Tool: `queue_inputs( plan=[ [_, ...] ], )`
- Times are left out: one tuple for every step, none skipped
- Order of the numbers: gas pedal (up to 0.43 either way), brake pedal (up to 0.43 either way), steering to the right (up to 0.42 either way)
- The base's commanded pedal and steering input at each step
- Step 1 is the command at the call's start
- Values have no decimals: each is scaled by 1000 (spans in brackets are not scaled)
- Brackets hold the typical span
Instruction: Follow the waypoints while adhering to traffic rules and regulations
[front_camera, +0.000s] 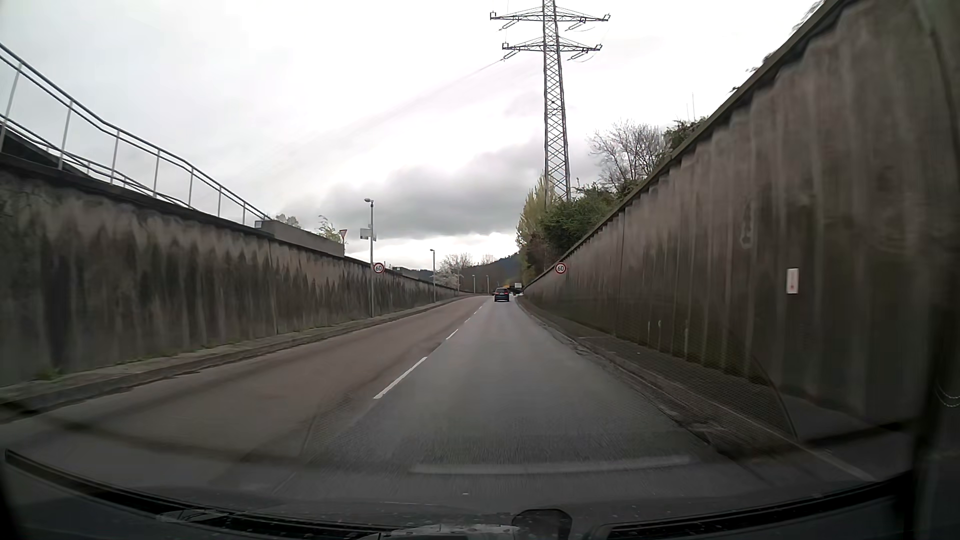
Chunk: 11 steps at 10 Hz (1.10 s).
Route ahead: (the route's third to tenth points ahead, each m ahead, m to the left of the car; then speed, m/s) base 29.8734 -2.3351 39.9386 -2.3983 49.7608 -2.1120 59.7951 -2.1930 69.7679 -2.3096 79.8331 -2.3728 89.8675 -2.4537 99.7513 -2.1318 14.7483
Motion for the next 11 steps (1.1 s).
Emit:
queue_inputs(
  plan=[
    [138, 0, 1],
    [138, 0, 1],
    [138, 0, 1],
    [138, 0, 1],
    [138, 0, 1],
    [138, 0, 1],
    [138, 0, 1],
    [138, 0, 1],
    [138, 0, 1],
    [138, 0, 1],
    [138, 0, 1]
  ],
)
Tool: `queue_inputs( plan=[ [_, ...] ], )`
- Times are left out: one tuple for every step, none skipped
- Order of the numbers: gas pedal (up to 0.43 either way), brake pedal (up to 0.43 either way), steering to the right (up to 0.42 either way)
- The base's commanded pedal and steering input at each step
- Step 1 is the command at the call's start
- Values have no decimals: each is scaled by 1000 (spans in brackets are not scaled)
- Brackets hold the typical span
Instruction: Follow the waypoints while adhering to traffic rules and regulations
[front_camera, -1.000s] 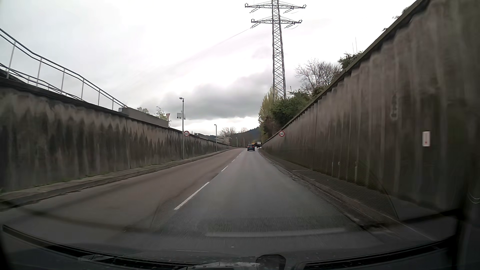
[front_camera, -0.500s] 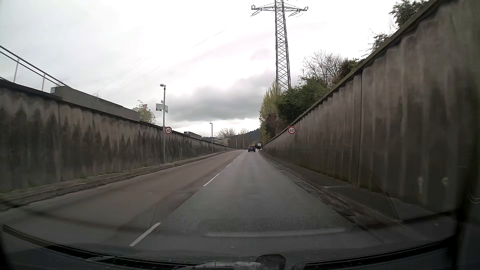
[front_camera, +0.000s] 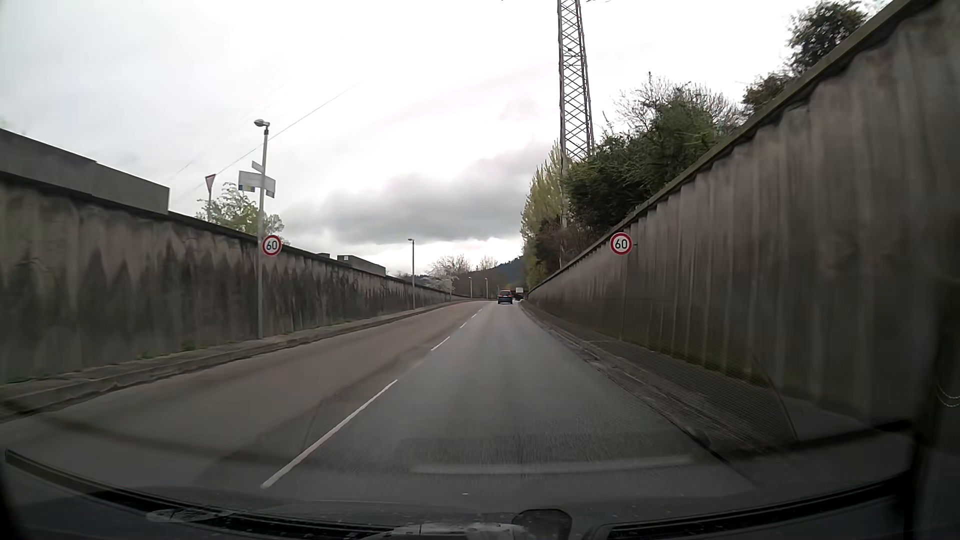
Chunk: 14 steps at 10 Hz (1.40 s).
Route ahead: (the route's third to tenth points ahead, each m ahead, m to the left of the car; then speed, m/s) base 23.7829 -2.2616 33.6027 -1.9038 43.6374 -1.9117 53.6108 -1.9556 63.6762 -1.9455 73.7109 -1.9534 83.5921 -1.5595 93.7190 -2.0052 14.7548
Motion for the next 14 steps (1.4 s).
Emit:
queue_inputs(
  plan=[
    [138, 0, 1],
    [138, 0, 1],
    [138, 0, 1],
    [150, 0, 1],
    [150, 0, 1],
    [150, 0, 1],
    [150, 0, 1],
    [150, 0, 1],
    [150, 0, 1],
    [150, 0, 1],
    [150, 0, 1],
    [150, 0, 1],
    [150, 0, 1],
    [150, 0, 1]
  ],
)
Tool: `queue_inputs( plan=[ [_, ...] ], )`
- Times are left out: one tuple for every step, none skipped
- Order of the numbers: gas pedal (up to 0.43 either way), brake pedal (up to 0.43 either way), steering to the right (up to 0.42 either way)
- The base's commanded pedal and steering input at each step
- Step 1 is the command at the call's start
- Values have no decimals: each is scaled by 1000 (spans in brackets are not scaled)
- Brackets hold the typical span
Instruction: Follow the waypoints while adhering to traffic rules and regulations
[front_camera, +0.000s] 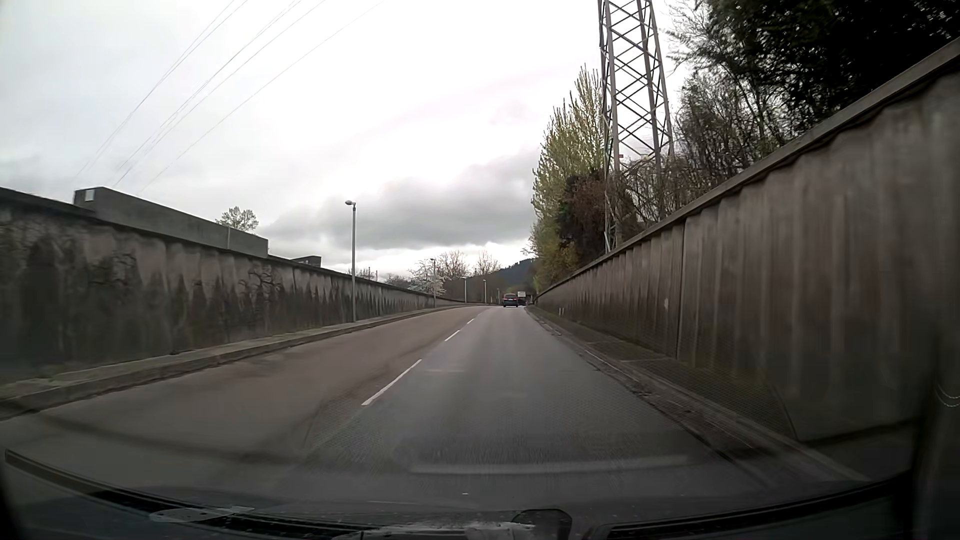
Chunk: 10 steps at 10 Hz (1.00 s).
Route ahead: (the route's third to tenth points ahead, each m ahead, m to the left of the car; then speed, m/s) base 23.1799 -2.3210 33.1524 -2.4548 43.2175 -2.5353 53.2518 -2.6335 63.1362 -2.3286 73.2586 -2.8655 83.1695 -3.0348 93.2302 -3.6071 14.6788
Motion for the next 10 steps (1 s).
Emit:
queue_inputs(
  plan=[
    [150, 0, 1],
    [150, 0, 1],
    [150, 0, 1],
    [150, 0, 1],
    [150, 0, 1],
    [157, 0, 1],
    [157, 0, 1],
    [157, 0, 1],
    [157, 0, 1],
    [157, 0, 1]
  ],
)
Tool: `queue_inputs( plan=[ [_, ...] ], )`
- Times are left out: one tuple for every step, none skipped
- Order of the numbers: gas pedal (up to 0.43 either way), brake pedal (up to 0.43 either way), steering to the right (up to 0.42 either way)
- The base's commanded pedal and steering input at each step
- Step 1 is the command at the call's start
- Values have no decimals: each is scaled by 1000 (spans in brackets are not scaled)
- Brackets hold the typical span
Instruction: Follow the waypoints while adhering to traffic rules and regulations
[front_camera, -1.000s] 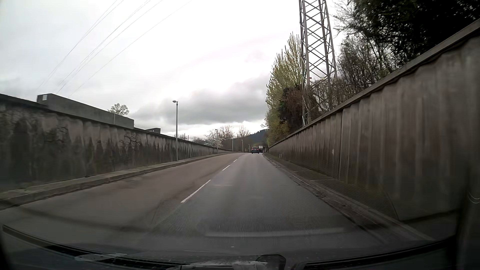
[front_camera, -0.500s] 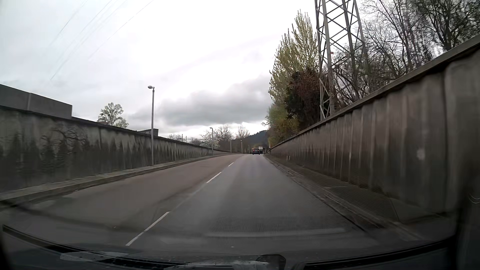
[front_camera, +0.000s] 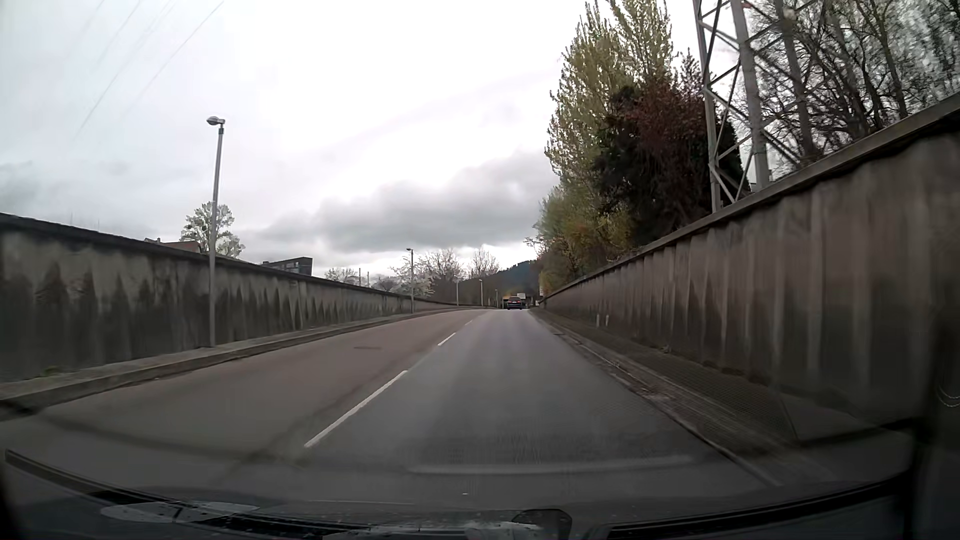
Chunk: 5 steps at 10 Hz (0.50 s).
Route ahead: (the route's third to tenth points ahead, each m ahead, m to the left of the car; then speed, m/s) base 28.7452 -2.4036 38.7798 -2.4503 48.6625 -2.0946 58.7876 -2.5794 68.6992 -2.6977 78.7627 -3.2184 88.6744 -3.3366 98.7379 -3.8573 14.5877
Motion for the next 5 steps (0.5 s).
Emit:
queue_inputs(
  plan=[
    [157, 0, 1],
    [157, 0, 1],
    [157, 0, 1],
    [157, 0, 1],
    [157, 0, 1]
  ],
)
